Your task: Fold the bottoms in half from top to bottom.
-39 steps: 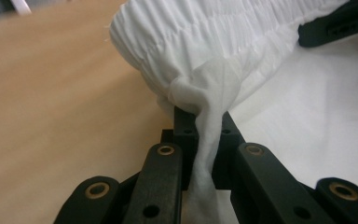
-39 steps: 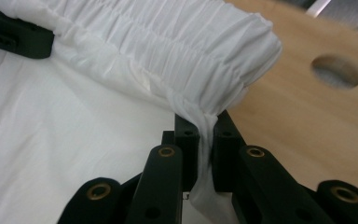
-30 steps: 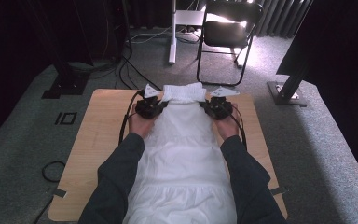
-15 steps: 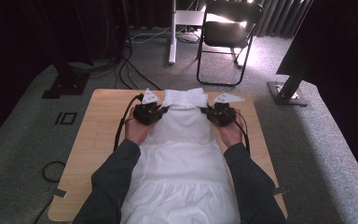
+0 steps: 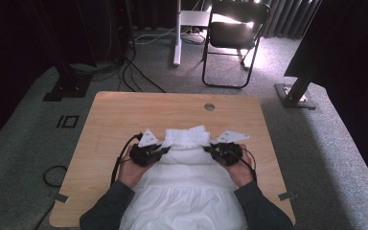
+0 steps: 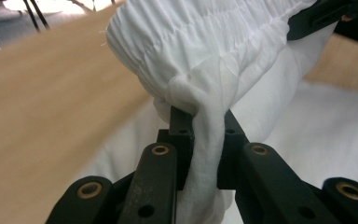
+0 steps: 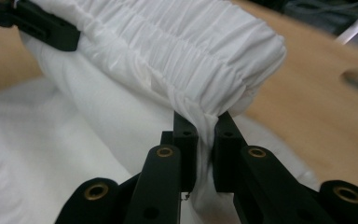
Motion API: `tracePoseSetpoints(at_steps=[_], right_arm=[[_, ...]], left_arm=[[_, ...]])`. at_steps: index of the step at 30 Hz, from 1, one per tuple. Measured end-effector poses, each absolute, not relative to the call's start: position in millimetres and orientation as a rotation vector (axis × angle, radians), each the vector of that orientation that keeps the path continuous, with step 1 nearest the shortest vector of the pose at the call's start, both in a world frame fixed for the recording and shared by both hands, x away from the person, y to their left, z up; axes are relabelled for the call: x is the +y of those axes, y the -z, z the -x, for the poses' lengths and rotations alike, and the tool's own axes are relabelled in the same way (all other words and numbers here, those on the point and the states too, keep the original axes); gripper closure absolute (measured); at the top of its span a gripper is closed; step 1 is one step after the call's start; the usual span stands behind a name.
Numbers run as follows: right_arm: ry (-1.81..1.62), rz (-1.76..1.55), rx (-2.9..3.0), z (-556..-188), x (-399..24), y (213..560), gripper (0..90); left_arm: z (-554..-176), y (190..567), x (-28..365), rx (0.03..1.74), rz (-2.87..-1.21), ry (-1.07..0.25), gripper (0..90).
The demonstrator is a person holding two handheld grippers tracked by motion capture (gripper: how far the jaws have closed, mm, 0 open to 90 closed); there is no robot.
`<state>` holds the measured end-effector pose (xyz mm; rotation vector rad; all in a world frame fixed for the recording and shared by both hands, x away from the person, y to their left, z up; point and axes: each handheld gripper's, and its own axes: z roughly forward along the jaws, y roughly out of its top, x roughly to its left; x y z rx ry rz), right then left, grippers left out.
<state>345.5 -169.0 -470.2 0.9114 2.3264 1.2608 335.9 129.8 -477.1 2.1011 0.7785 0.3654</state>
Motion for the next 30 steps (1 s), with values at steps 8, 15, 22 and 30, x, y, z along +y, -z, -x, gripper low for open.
tracePoseSetpoints(at_steps=[8, 15, 22, 30], right_arm=[[-1.112, -0.948, 2.498, -329, -155, 526, 82.8], [-1.03, -0.977, 2.551, -337, -150, 542, 82.3], [-1.064, -1.025, 2.523, -352, -148, 549, 81.9], [-1.076, -1.112, 2.466, -383, -147, 550, 81.3]], left_arm=[[-329, 534, 129, 0.849, -2.263, -0.262, 81.0], [-333, 540, 127, 0.852, -2.282, -0.281, 80.6], [-348, 541, 126, 0.872, -2.273, -0.35, 80.0], [-383, 541, 121, 0.911, -2.254, -0.389, 79.5]])
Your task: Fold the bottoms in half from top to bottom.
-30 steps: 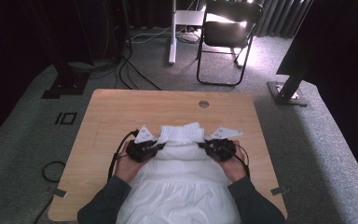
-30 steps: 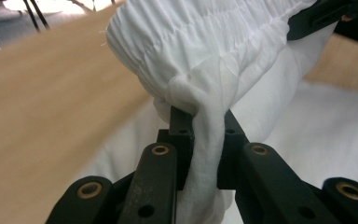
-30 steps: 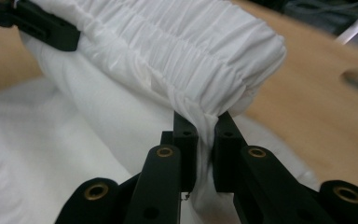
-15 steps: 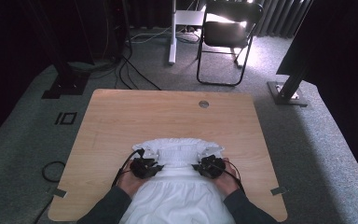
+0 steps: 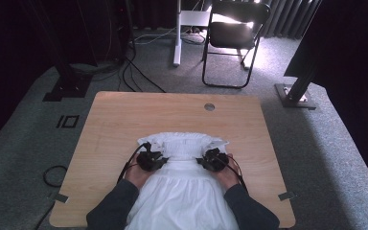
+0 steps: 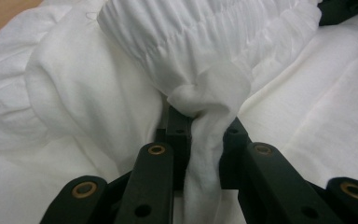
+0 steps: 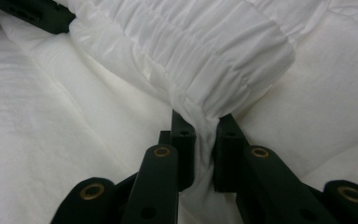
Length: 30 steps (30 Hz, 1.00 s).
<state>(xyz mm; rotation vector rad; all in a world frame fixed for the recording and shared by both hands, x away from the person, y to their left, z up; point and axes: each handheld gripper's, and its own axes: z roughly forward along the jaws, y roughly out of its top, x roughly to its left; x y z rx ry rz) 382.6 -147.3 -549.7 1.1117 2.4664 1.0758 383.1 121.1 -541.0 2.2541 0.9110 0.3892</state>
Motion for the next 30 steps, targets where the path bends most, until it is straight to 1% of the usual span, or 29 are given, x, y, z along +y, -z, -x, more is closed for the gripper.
tracePoseSetpoints(at_steps=[6, 12, 18, 21, 24, 27, 30], right_arm=[[-1.034, -1.162, 2.426, -414, -143, 547, 81.0], [-0.963, -1.185, 2.402, -452, -134, 543, 80.8], [-0.929, -1.237, 2.358, -484, -129, 541, 80.3], [-0.922, -1.257, 2.328, -491, -125, 541, 80.6], [-0.942, -1.271, 2.326, -492, -127, 541, 81.6], [-0.974, -1.242, 2.32, -485, -130, 536, 82.7], [-1.036, -1.18, 2.301, -474, -138, 521, 82.9]], left_arm=[[-416, 540, 114, 0.962, -2.244, -0.439, 78.8], [-450, 536, 108, 1.014, -2.267, -0.501, 78.2], [-478, 532, 101, 1.101, -2.267, -0.526, 77.9], [-482, 532, 100, 1.138, -2.258, -0.525, 78.2], [-481, 531, 102, 1.132, -2.25, -0.504, 80.5], [-473, 523, 107, 1.107, -2.219, -0.477, 84.4], [-461, 507, 114, 1.05, -2.161, -0.466, 84.7]])
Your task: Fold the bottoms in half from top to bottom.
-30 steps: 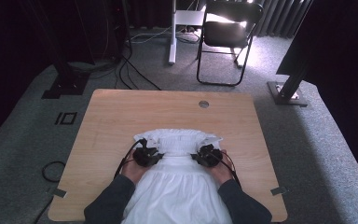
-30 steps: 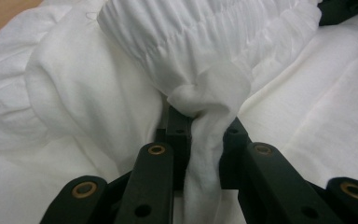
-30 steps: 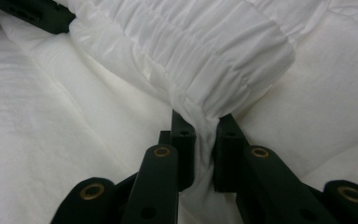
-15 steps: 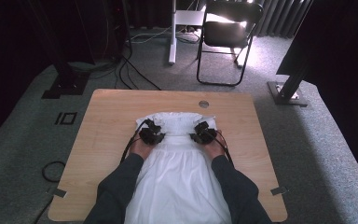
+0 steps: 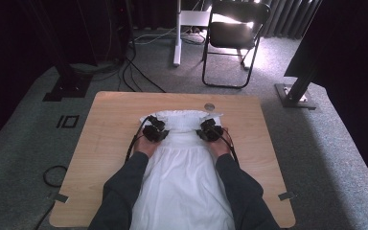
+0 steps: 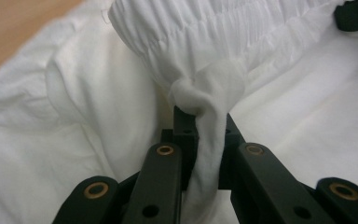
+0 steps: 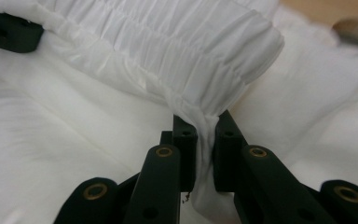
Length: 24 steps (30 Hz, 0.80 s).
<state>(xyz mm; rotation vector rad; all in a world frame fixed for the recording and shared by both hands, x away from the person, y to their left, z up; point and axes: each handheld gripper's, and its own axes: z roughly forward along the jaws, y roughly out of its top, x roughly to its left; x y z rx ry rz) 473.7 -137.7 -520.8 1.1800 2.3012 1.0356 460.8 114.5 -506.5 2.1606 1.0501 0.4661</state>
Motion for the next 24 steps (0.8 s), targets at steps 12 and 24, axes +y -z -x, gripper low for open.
tracePoseSetpoints(at_steps=[12, 24], right_arm=[[-1.303, -1.003, 2.17, -399, -165, 441, 82.9], [-1.267, -0.957, 2.293, -316, -171, 484, 82.7]], left_arm=[[-368, 431, 126, 0.856, -1.952, -0.469, 84.6], [-297, 494, 127, 0.89, -2.09, -0.257, 83.5]])
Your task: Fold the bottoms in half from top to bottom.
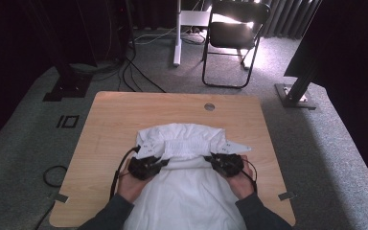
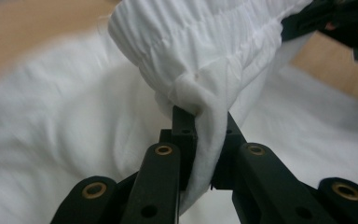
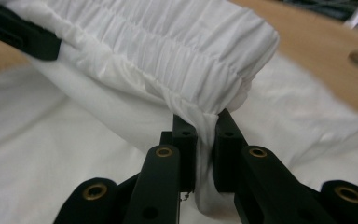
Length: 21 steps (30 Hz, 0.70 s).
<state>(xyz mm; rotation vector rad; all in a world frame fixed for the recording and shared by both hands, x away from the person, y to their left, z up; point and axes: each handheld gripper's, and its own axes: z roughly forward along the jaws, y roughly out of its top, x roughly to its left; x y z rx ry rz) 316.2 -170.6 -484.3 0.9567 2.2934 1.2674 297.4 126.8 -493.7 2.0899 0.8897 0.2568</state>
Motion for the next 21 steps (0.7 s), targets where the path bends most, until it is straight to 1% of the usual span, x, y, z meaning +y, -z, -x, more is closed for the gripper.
tracePoseSetpoints(at_steps=[3, 4, 8, 11, 13, 16, 21], right_arm=[[-1.219, -0.996, 2.37, -308, -167, 512, 82.6], [-1.179, -1.006, 2.405, -307, -164, 524, 82.6], [-1.102, -1.053, 2.479, -306, -158, 548, 81.9], [-1.073, -1.063, 2.493, -311, -154, 552, 81.7], [-1.081, -1.085, 2.491, -317, -152, 552, 81.6], [-1.081, -1.094, 2.478, -321, -148, 552, 81.5], [-1.103, -1.12, 2.443, -345, -138, 554, 81.3]], left_arm=[[-293, 523, 126, 0.939, -2.153, -0.208, 83.1], [-293, 530, 125, 0.949, -2.172, -0.213, 83.0], [-299, 543, 126, 0.944, -2.209, -0.227, 82.2], [-308, 542, 127, 0.93, -2.239, -0.271, 81.8], [-317, 542, 126, 0.915, -2.254, -0.327, 81.5], [-328, 541, 128, 0.92, -2.257, -0.348, 81.3], [-364, 538, 130, 0.927, -2.286, -0.402, 81.1]])
